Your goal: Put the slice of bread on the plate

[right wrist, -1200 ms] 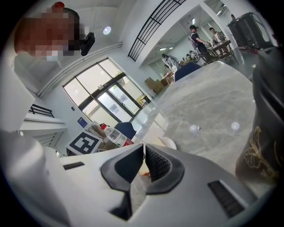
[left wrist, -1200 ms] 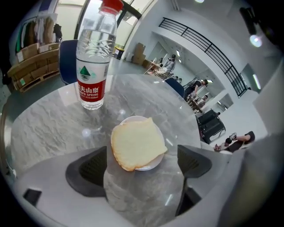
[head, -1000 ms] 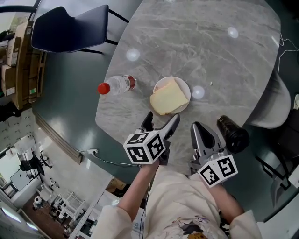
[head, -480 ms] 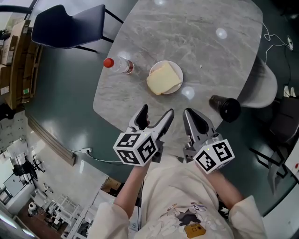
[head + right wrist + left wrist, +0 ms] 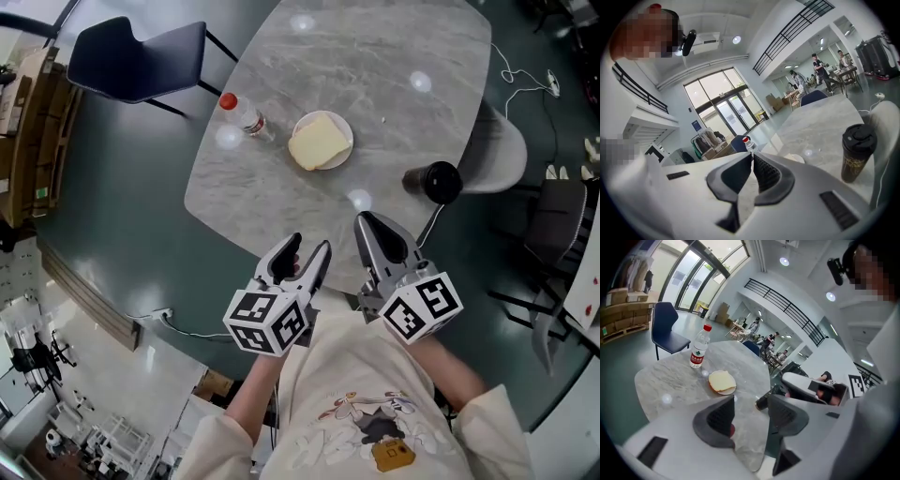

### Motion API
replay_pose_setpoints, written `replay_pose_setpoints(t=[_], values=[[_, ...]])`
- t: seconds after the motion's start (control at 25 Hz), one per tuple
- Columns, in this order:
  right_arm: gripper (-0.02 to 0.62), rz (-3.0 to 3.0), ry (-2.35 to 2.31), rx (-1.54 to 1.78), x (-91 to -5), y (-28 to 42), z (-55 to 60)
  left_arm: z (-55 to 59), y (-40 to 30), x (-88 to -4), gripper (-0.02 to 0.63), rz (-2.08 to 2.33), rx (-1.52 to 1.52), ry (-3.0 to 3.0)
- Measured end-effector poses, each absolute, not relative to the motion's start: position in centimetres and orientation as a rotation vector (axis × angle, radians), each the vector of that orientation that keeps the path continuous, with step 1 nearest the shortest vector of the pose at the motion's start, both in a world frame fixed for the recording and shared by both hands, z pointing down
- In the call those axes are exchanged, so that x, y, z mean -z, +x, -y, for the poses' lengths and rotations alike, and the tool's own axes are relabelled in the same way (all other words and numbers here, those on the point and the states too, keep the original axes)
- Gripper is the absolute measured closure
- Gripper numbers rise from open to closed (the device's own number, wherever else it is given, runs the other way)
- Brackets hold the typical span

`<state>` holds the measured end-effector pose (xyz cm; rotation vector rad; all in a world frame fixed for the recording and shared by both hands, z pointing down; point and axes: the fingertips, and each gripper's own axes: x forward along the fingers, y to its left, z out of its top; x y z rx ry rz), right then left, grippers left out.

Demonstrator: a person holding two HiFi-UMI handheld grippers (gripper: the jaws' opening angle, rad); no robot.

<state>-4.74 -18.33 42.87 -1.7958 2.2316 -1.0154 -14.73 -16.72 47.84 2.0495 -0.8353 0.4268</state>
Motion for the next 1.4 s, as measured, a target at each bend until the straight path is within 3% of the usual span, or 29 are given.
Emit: replay_pose_setpoints(t=[0.2,0.28,1.04,1.4], values=[[0.577,-2.339,-1.789,0.962,-41.5,-4.7,15.6,14.3,-14.7,-46.3,0.530,0.940,-0.430,2.037],[0.577,-2.377,-1.753,0.942,-40.1,-5.9,13.7,13.0,-15.1,-45.2,0.562,0.988,-0.414,2.019],[0.577,-2.535,-1.651,0.821,-35.5,-5.7,-2.7,-4.1,-10.7,-40.4,0.565,1.061,-0.326,1.920],[0.577,-2.579,-1.514,0.821,-34.8,-6.7,-7.8,-9.7,-12.0,-39.8,0.565,1.147,-0.280,1.892]])
